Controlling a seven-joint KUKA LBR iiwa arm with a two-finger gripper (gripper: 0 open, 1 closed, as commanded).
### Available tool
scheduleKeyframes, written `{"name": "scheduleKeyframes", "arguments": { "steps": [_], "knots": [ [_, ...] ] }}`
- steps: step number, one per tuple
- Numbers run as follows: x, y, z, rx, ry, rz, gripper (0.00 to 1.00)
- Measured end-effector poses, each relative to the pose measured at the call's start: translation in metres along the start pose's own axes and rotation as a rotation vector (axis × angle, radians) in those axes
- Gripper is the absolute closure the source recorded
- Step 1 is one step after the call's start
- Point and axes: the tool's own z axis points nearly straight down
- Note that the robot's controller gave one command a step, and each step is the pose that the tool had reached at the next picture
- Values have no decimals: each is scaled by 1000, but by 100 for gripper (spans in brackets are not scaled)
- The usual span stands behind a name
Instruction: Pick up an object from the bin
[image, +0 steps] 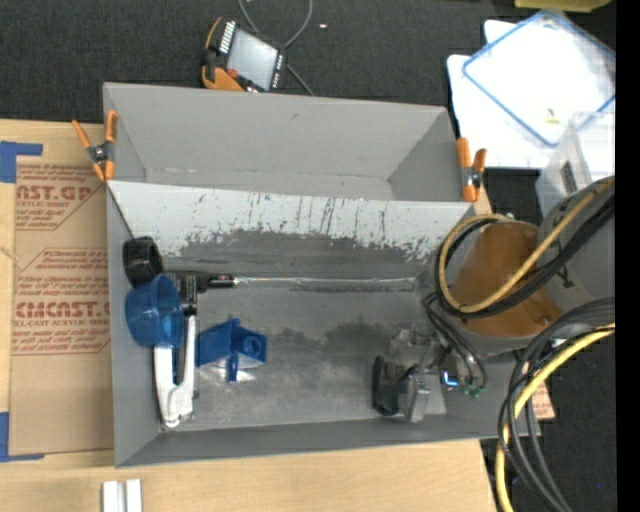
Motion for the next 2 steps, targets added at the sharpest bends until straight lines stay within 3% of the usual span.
{"name": "scheduleKeyframes", "arguments": {
  "steps": [1, 2],
  "knots": [
    [-30, 123, -38, -5, -16, -111, 0],
    [9, 64, -28, 3, 3, -401, 0]
  ]
}}
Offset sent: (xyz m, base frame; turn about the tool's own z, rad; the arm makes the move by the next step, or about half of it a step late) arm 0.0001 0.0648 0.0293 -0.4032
